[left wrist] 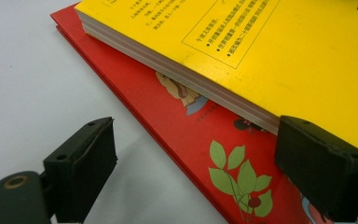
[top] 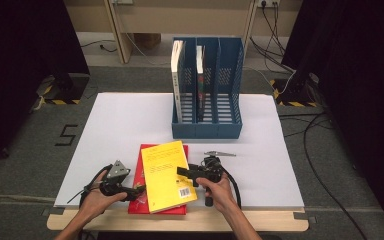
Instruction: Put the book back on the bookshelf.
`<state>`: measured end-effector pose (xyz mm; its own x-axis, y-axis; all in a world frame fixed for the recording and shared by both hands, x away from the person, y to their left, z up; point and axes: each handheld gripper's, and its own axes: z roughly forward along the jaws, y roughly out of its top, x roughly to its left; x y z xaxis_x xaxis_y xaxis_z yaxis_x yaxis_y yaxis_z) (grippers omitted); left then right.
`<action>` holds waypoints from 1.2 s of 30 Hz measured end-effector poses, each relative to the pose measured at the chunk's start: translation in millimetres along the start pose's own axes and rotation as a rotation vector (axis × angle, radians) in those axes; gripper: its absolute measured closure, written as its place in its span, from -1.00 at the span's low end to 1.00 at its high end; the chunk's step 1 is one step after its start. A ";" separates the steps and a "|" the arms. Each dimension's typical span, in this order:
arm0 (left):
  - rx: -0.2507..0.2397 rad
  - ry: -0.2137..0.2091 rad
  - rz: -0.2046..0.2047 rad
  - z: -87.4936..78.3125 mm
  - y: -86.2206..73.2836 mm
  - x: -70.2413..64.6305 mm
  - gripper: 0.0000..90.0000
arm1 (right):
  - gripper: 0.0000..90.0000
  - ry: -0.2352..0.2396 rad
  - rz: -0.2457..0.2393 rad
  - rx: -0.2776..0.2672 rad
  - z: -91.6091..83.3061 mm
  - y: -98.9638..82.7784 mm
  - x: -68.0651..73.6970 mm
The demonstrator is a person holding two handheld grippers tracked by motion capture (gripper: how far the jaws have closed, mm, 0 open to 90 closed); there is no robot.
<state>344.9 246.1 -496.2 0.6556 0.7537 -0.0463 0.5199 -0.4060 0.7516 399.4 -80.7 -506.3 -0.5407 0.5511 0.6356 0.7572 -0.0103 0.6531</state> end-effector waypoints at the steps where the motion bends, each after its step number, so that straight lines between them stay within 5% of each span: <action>1: 0.000 0.000 0.001 0.1 0.0 0.1 -0.74 | -0.18 0.020 0.020 -0.014 -1.0 0.2 -0.5; 4: 0.000 -0.001 0.003 0.1 0.0 0.2 -0.75 | 0.10 0.138 0.079 0.002 3.5 -2.7 4.6; 6: -0.001 -0.002 0.004 0.0 -0.1 0.4 -0.75 | 0.00 0.101 -0.008 0.027 10.5 -2.3 18.2; 9: 0.001 -0.002 0.011 -0.3 0.3 0.1 -0.74 | 0.05 0.091 -0.079 0.050 10.7 4.2 20.3; 19: 0.000 -0.008 0.007 0.0 -0.1 0.9 -0.74 | 0.09 0.076 -0.187 0.153 21.4 10.3 20.7; 23: -0.001 -0.009 0.007 -0.1 -0.1 1.1 -0.74 | 0.27 0.097 -0.181 0.143 20.0 13.6 22.0; 29: -0.003 -0.029 -0.006 -0.3 -1.1 3.4 -0.74 | 0.58 0.156 -0.146 0.055 16.0 16.2 25.4; 31: -0.010 -0.040 -0.024 -1.1 -1.8 5.4 -0.74 | 0.59 0.161 -0.157 0.050 14.5 17.0 29.4; 36: -0.053 0.014 -0.097 -5.9 -3.6 22.9 -0.64 | 0.61 0.164 -0.166 0.020 10.3 15.9 33.7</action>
<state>354.8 267.9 -496.1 0.5958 0.7953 -0.1121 0.5507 -0.3030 0.7777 397.0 -53.6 -478.7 -0.7097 0.4008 0.5793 0.6589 0.0866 0.7473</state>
